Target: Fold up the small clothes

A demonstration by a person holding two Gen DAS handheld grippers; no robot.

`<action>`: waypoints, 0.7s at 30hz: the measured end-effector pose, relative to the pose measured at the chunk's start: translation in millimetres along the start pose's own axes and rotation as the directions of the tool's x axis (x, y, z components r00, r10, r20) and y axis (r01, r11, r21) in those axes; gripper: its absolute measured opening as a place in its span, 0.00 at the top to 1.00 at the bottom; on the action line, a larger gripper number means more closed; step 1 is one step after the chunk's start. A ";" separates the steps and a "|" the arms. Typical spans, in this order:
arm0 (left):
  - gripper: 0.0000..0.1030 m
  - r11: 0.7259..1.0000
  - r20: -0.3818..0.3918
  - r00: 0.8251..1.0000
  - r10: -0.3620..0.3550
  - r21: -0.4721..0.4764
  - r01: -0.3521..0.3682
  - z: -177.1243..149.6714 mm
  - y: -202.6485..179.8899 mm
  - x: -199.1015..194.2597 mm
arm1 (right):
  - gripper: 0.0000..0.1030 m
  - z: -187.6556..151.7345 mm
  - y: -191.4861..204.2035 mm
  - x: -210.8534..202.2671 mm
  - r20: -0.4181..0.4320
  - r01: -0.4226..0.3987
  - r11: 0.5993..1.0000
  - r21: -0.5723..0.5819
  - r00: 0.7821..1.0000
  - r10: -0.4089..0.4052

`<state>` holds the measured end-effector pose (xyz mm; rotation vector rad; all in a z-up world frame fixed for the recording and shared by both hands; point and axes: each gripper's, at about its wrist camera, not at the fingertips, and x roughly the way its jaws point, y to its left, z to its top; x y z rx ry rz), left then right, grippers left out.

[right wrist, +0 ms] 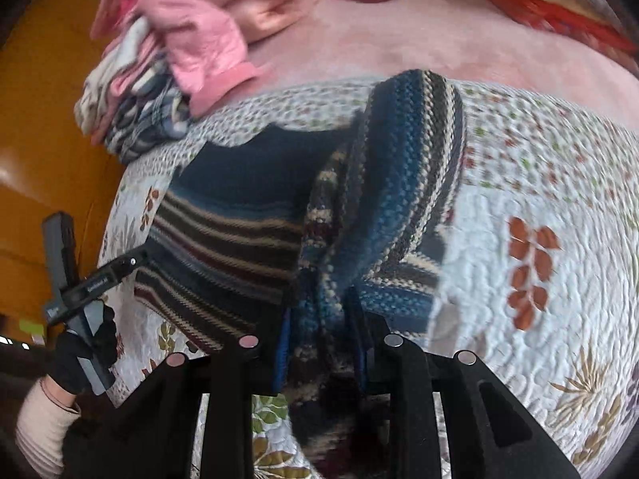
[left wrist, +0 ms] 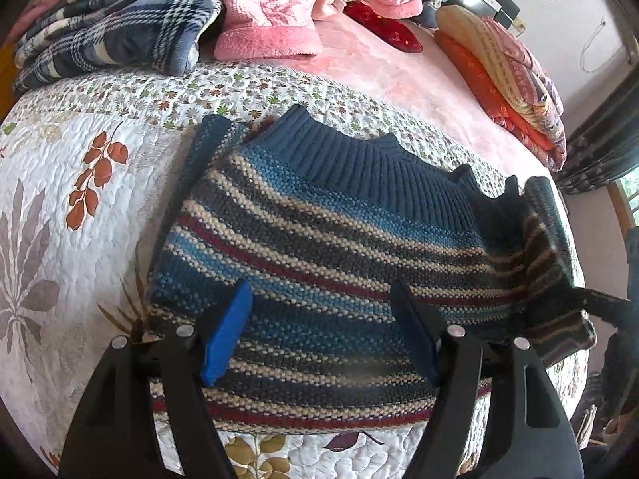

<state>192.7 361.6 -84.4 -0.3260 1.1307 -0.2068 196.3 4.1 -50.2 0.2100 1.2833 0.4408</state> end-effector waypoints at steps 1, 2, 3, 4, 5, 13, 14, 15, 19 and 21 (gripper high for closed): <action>0.31 1.000 0.002 1.000 0.000 -0.004 0.000 0.3 1.2 -0.5 | 0.75 0.5 7.7 5.0 -0.006 0.014 1.000 -0.019 1.000 -0.014; 0.31 1.000 0.003 1.000 0.000 -0.009 0.000 0.6 2.5 -1.1 | 0.75 -1.2 10.4 6.6 -0.008 0.020 0.999 -0.030 1.000 -0.020; 0.31 1.000 0.003 1.000 -0.001 -0.014 0.001 0.7 3.7 -1.5 | 0.75 -2.0 15.9 12.4 -0.016 0.026 0.999 -0.044 1.000 -0.026; 0.31 1.000 0.003 1.000 -0.001 -0.020 0.001 1.3 4.6 -1.4 | 0.75 -2.9 20.5 18.2 -0.026 0.031 0.998 -0.054 0.999 -0.032; 0.31 1.000 0.003 1.000 -0.002 -0.028 0.002 1.6 5.8 -1.5 | 0.75 -4.1 25.1 23.5 -0.035 0.037 0.997 -0.065 0.999 -0.039; 0.31 0.999 0.008 1.000 -0.014 -0.038 0.015 2.6 4.5 -4.6 | 0.51 -8.4 31.8 46.3 -0.077 -0.058 0.998 -0.014 0.995 0.057; 0.31 0.999 0.007 1.000 -0.018 -0.035 0.018 2.5 3.5 -4.5 | 0.51 -9.0 32.0 46.9 -0.076 -0.060 0.998 -0.015 0.995 0.058; 0.31 0.999 0.005 1.000 -0.019 -0.033 0.019 2.4 2.4 -4.1 | 0.51 -10.1 31.1 48.2 -0.074 -0.067 0.998 -0.012 0.995 0.066; 0.31 1.000 -0.005 1.000 -0.022 -0.023 0.021 1.0 -2.0 -1.5 | 0.51 -14.4 24.1 54.8 -0.070 -0.110 0.994 0.014 0.991 0.110; 0.31 1.000 -0.009 1.000 -0.026 -0.016 0.026 0.1 -4.9 -0.8 | 0.50 -13.0 21.1 52.4 -0.069 -0.130 0.991 0.029 0.989 0.132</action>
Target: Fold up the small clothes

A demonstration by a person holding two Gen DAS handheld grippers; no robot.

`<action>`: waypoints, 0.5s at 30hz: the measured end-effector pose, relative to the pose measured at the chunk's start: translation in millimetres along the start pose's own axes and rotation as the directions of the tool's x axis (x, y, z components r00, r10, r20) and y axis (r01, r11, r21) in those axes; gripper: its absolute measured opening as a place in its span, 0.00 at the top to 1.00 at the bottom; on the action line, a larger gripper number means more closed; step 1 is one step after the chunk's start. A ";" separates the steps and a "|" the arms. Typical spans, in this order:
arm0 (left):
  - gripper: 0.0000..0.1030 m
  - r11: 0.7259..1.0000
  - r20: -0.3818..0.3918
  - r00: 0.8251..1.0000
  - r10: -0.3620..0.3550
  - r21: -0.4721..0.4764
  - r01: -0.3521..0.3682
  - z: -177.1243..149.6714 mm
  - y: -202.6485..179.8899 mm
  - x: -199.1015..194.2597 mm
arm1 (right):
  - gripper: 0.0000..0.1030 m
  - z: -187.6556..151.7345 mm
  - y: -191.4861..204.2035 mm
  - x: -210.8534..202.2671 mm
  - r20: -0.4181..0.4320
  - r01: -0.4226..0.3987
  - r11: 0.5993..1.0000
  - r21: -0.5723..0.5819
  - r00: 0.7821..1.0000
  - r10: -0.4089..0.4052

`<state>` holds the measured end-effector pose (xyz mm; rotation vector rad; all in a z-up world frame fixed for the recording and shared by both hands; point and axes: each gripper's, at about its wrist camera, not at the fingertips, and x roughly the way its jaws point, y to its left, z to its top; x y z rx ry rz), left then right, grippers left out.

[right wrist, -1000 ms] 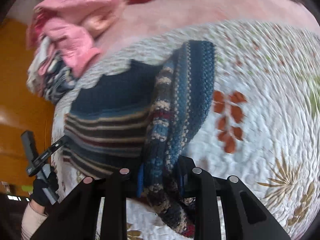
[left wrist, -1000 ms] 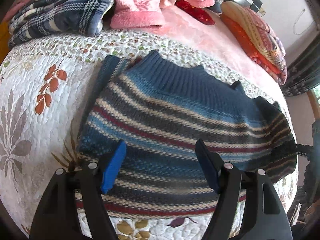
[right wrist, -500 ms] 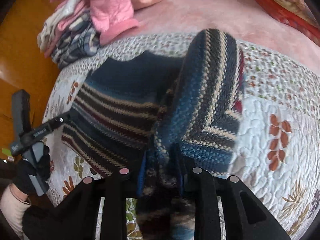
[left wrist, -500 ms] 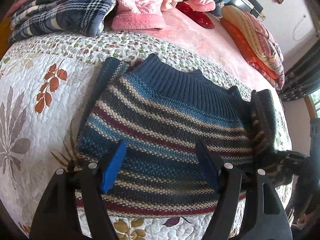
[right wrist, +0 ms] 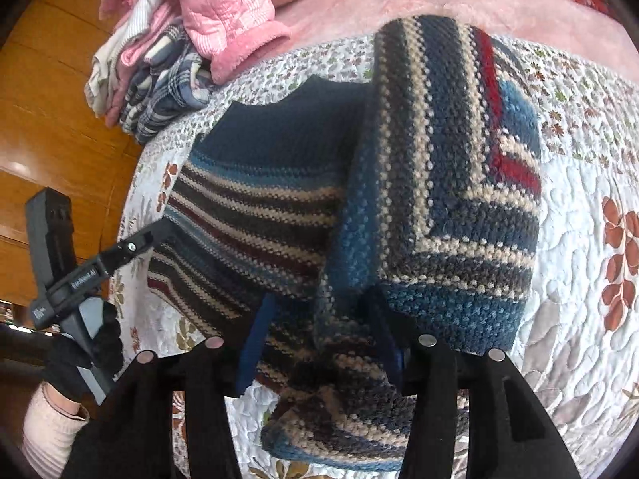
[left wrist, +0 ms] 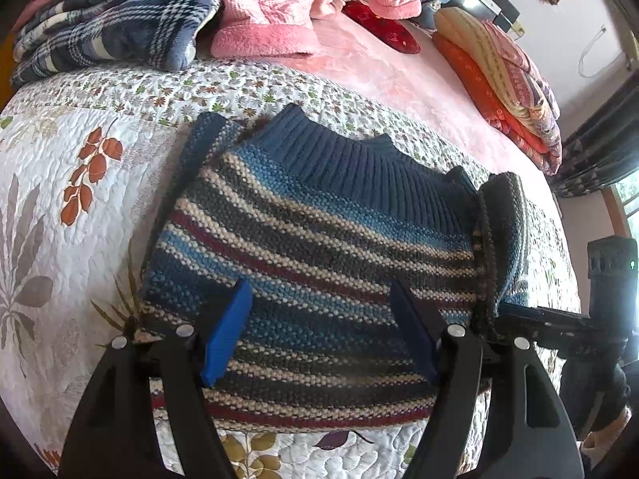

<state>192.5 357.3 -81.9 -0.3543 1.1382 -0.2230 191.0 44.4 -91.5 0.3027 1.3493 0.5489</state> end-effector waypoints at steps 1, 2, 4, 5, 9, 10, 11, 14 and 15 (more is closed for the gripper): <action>0.31 1.000 -0.001 1.000 -0.003 0.002 0.003 -0.2 -0.9 0.2 | 0.50 0.7 -1.3 -3.1 0.003 -0.013 1.000 0.010 1.000 0.013; 0.31 1.000 -0.003 1.000 -0.010 0.005 0.010 -0.8 -3.0 0.2 | 0.49 1.5 -2.8 -5.9 0.005 -0.024 1.000 0.019 1.000 0.024; 0.31 1.000 -0.008 1.000 -0.023 0.006 0.023 -1.4 -7.2 0.6 | 0.49 2.5 -8.2 -17.1 0.013 -0.069 0.996 0.051 0.998 0.068; 0.31 1.000 -0.010 0.999 -0.030 0.006 0.030 -1.6 -8.6 0.7 | 0.49 2.9 -9.7 -22.6 0.019 -0.100 0.993 0.068 0.995 0.099; 0.31 0.997 -0.018 0.997 -0.074 0.019 0.074 -1.9 -24.0 -0.5 | 0.49 4.9 -17.2 -52.6 0.072 -0.151 0.984 0.096 0.987 0.145; 0.31 0.996 -0.020 0.996 -0.090 0.027 0.090 -2.0 -30.9 -1.4 | 0.49 5.5 -19.7 -58.9 0.086 -0.151 0.984 0.099 0.986 0.143; 0.30 0.994 -0.021 0.994 -0.104 0.035 0.105 -2.6 -37.0 -2.4 | 0.49 5.7 -26.3 -67.5 0.107 -0.156 0.981 0.113 0.984 0.144; 0.27 0.986 -0.035 0.988 -0.149 0.071 0.151 -5.9 -58.7 -2.2 | 0.49 6.5 -46.1 -79.8 0.145 -0.166 0.971 0.173 0.979 0.141; 0.26 0.983 -0.043 0.986 -0.161 0.082 0.164 -7.7 -66.8 -0.7 | 0.49 6.6 -56.4 -83.7 0.160 -0.155 0.968 0.196 0.979 0.125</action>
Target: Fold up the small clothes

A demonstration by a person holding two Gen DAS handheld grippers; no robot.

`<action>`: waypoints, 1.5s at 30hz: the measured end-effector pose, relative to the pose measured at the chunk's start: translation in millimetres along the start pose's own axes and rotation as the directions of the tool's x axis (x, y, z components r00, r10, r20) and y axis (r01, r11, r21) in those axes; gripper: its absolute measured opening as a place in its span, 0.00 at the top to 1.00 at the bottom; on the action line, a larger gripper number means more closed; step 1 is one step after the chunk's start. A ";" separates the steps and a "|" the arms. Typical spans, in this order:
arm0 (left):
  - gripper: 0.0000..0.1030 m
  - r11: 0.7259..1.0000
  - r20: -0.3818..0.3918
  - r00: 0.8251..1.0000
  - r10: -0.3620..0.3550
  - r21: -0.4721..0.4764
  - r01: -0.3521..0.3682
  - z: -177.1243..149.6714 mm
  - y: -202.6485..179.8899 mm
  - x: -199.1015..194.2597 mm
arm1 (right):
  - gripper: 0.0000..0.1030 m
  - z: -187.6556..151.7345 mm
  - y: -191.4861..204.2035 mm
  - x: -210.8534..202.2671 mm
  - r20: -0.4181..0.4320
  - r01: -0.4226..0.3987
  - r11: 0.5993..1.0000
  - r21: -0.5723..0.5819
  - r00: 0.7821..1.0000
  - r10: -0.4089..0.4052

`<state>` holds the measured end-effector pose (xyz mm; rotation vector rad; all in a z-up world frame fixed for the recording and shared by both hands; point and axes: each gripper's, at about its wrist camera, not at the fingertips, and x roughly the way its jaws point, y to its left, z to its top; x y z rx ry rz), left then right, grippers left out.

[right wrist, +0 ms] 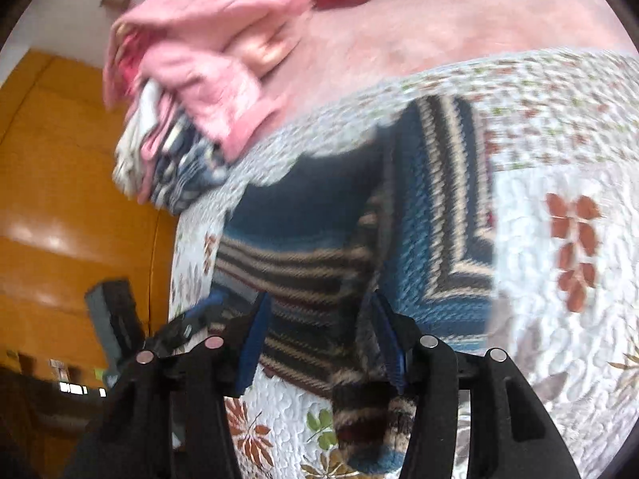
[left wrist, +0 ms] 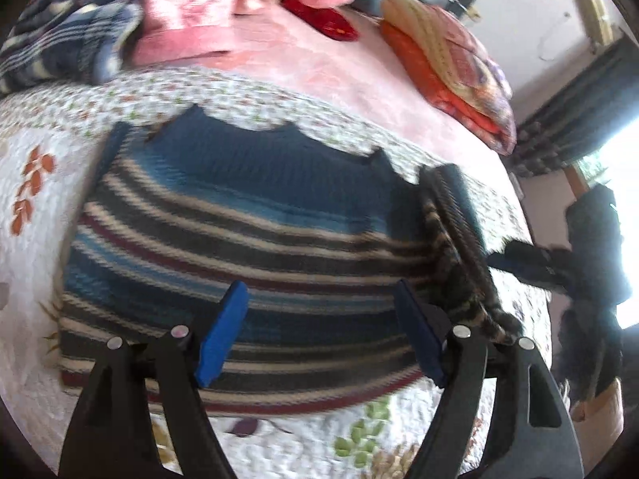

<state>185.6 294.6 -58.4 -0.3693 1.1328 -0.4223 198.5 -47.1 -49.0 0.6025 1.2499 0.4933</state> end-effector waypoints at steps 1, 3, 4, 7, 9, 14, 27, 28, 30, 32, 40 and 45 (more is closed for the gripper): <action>0.26 1.000 -0.009 1.000 -0.014 0.008 0.014 -1.2 -8.0 4.1 | 0.49 2.7 -7.5 -4.0 0.008 0.025 1.000 0.014 1.000 -0.025; 0.26 0.999 -0.023 0.999 -0.047 0.005 0.047 -2.9 -20.9 14.0 | 0.49 7.3 -23.3 -13.0 0.030 0.069 0.997 0.037 0.997 -0.070; 0.26 0.998 -0.027 0.997 -0.068 -0.008 0.068 -3.7 -26.5 20.2 | 0.49 8.7 -31.3 -18.0 0.039 0.081 0.995 0.050 0.996 -0.083; 0.26 0.991 -0.034 0.992 -0.122 -0.059 0.120 -3.3 -40.6 40.0 | 0.47 11.0 -51.0 -26.1 0.045 0.098 0.992 0.083 0.994 -0.102; 0.26 0.983 -0.043 0.986 -0.160 -0.102 0.155 -2.0 -52.0 56.8 | 0.44 11.9 -63.8 -30.9 0.047 0.149 0.984 0.095 0.987 -0.154; 0.26 0.978 -0.073 0.979 -0.190 -0.100 0.183 -8.4 -81.8 82.8 | 0.37 10.6 -101.9 -28.1 0.001 0.221 0.966 0.135 0.975 -0.223; 0.26 0.994 -0.050 0.999 0.015 0.108 -0.010 -12.0 -46.4 16.1 | 0.72 -4.9 -114.3 10.1 -0.084 0.198 0.976 0.095 0.978 -0.190; 0.26 0.993 -0.043 0.998 0.036 0.114 -0.031 -12.8 -37.2 9.0 | 0.73 -3.8 -104.7 4.5 -0.070 0.175 0.981 0.079 0.983 -0.170; 0.26 0.990 -0.022 0.996 0.087 0.117 -0.084 -13.0 -15.4 -4.2 | 0.74 -1.1 -76.8 -6.2 -0.044 0.143 0.990 0.019 0.989 -0.142; 0.26 0.990 -0.004 0.993 0.122 0.079 -0.121 -9.7 9.2 -11.8 | 0.74 -1.0 -43.1 -11.8 -0.023 0.119 0.992 -0.050 0.993 -0.120; 0.26 0.989 0.035 0.994 0.103 -0.111 -0.098 9.8 64.9 -29.1 | 0.75 -9.6 79.9 31.7 -0.050 0.121 0.947 -0.297 0.989 -0.142; 0.26 0.982 0.050 0.992 0.114 -0.155 -0.105 11.6 79.1 -34.3 | 0.75 -17.9 122.3 82.2 -0.099 0.178 0.898 -0.404 0.967 -0.236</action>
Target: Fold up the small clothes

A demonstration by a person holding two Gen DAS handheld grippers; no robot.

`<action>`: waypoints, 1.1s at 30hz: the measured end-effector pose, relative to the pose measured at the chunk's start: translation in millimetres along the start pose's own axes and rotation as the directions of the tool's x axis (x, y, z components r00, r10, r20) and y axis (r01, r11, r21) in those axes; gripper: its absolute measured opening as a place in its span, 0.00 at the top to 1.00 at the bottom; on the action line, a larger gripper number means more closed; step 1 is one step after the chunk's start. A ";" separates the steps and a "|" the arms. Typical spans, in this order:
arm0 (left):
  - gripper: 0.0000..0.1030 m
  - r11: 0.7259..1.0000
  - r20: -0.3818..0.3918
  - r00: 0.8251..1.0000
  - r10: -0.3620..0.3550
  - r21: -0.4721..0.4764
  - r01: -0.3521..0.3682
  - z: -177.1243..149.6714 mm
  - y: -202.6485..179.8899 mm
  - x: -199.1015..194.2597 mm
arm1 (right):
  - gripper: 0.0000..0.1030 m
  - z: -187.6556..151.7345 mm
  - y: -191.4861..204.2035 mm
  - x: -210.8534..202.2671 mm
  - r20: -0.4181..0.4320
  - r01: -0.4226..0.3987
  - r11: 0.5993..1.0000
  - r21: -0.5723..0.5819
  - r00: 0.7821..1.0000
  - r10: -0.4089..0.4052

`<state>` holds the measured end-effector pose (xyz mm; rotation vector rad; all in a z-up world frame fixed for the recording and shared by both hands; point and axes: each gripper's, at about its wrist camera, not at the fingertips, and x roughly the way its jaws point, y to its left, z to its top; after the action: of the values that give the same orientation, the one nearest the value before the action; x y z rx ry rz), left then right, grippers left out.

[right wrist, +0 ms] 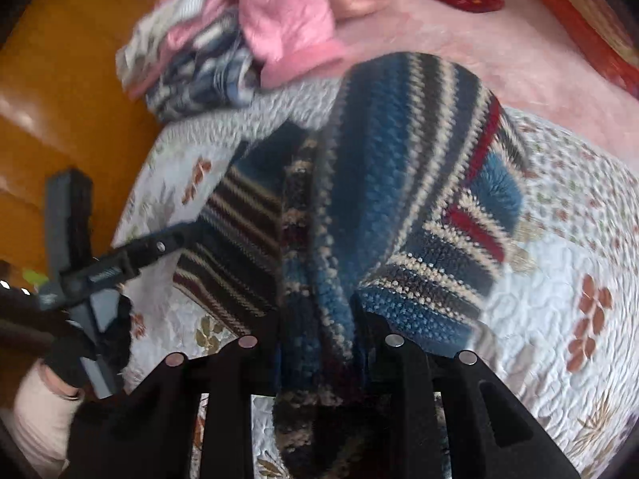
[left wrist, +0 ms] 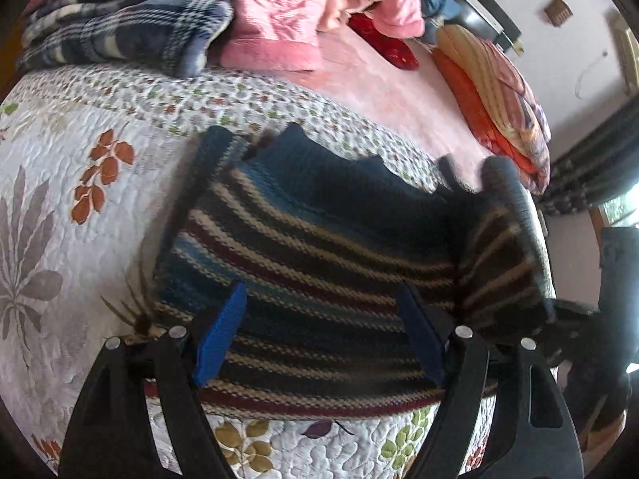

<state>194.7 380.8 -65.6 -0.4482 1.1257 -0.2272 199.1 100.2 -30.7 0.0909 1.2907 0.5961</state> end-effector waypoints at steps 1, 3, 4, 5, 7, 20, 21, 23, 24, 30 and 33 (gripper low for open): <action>0.26 1.000 -0.002 1.000 -0.001 -0.009 0.001 -0.4 2.9 -0.5 | 0.75 2.0 6.1 12.1 -0.025 0.027 1.000 -0.005 0.999 -0.027; 0.26 1.000 -0.007 1.000 0.000 -0.020 -0.001 -0.6 6.4 1.3 | 0.73 3.6 12.0 31.4 -0.052 0.078 0.997 -0.019 0.996 -0.079; 0.26 1.000 -0.010 1.000 0.004 -0.021 -0.004 -1.3 6.6 2.2 | 0.67 4.3 11.4 40.5 -0.067 0.078 0.997 -0.006 0.995 -0.079; 0.26 1.000 -0.014 1.000 0.006 -0.019 -0.007 -1.8 7.2 3.5 | 0.59 4.8 10.6 44.9 -0.074 0.064 0.998 0.007 0.995 -0.064; 0.26 1.000 -0.020 1.000 0.004 -0.015 -0.004 -3.2 6.2 5.2 | 0.45 3.7 5.9 50.2 -0.074 -0.010 0.999 0.047 0.997 0.014; 0.26 0.988 -0.099 0.984 -0.149 -0.051 0.144 -14.5 -26.2 31.9 | 0.42 -18.0 -41.2 -35.0 0.075 -0.161 0.970 0.183 0.986 0.150; 0.26 0.988 -0.104 0.983 -0.150 -0.048 0.146 -15.8 -28.9 34.3 | 0.42 -24.1 -47.5 -38.1 0.074 -0.160 0.969 0.191 0.986 0.148; 0.26 0.989 -0.119 0.982 -0.143 -0.036 0.140 -18.8 -34.4 41.7 | 0.40 -40.3 -63.8 -40.1 0.080 -0.173 0.959 0.223 0.984 0.159; 0.26 0.990 -0.124 0.983 -0.138 -0.034 0.135 -20.0 -35.4 44.3 | 0.40 -48.6 -74.0 -37.1 0.084 -0.185 0.952 0.243 0.982 0.169; 0.25 0.987 -0.136 0.978 -0.156 -0.067 0.148 -19.3 -39.5 60.2 | 0.40 -64.9 -109.0 -4.3 0.027 -0.166 0.930 0.327 0.986 0.166; 0.25 0.982 -0.150 0.971 -0.185 -0.075 0.176 -20.0 -46.2 69.0 | 0.40 -63.4 -108.3 5.7 0.013 -0.138 0.939 0.315 0.990 0.141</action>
<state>207.7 307.9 -107.9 -0.5968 1.2484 -0.3936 181.2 -5.4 -96.3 0.4484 1.3885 0.5063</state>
